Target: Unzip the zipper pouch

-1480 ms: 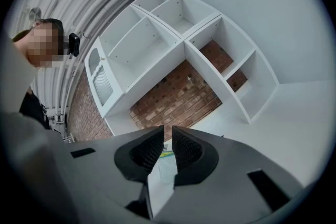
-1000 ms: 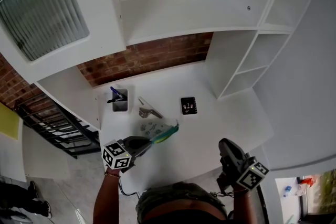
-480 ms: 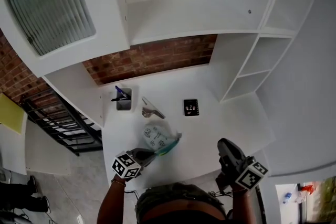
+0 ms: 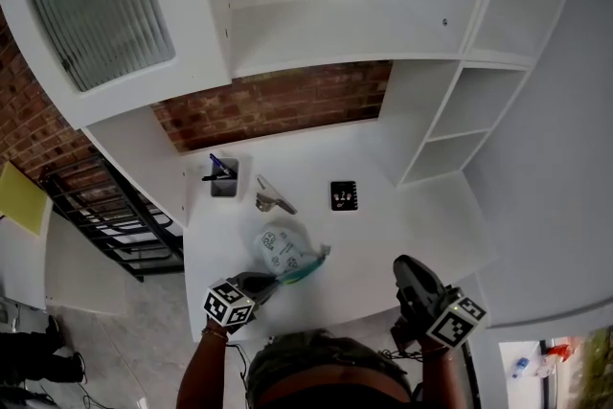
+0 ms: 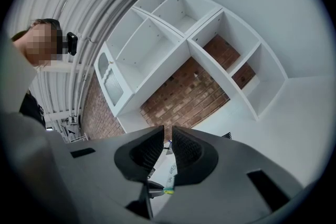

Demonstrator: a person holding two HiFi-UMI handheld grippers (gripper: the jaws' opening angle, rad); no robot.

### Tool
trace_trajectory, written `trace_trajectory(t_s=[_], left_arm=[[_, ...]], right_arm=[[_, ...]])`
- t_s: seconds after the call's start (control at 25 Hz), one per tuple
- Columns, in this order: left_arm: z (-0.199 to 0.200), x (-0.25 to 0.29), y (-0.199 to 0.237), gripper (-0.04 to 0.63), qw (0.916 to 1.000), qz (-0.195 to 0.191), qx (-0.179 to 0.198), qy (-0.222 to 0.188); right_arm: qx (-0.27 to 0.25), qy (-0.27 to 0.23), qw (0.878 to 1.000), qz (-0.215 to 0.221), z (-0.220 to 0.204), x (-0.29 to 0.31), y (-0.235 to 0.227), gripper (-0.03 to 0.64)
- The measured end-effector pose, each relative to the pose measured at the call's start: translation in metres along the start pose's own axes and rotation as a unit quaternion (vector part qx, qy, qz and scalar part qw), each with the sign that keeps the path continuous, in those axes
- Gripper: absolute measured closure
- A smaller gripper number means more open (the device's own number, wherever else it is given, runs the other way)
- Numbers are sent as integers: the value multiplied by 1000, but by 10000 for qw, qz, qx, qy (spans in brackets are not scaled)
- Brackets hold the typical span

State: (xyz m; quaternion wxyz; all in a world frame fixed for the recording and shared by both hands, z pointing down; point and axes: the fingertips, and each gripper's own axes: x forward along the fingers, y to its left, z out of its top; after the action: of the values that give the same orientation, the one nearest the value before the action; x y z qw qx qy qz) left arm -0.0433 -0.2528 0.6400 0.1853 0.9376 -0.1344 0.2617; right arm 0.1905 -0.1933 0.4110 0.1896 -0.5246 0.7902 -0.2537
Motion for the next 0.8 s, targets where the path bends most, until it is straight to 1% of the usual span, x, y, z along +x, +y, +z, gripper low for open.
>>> trace_trajectory(t_s=[0.16,0.24,0.32,0.36,0.48,0.64,0.8], left_arm=[[-6,3,-10,581,9999,102,-76,1],[-11,3,-15,544,9998,159,-156,-11],[-16,3,-21,480,9994,245,-260,-27],[-18,2,-24,465,9991,305,-287,-43],[-19,-3,-36,459,9982,461,-338,-205],[-11,-17,-50,457,9952,717,-367,-563],[4,-40,-59,457,9888,1113,-373,-925]], right_arm=[[0,-24,10000,27,4,-14,-1,583],[-14,-11,10000,57,4,-22,-1,583],[-16,30,10000,92,2,-29,0,583],[-16,59,9999,106,1,-33,0,583],[-10,159,9998,149,-4,-42,1,583],[-92,295,9993,216,-12,-45,2,583],[-657,467,9967,136,-18,-35,5,583]])
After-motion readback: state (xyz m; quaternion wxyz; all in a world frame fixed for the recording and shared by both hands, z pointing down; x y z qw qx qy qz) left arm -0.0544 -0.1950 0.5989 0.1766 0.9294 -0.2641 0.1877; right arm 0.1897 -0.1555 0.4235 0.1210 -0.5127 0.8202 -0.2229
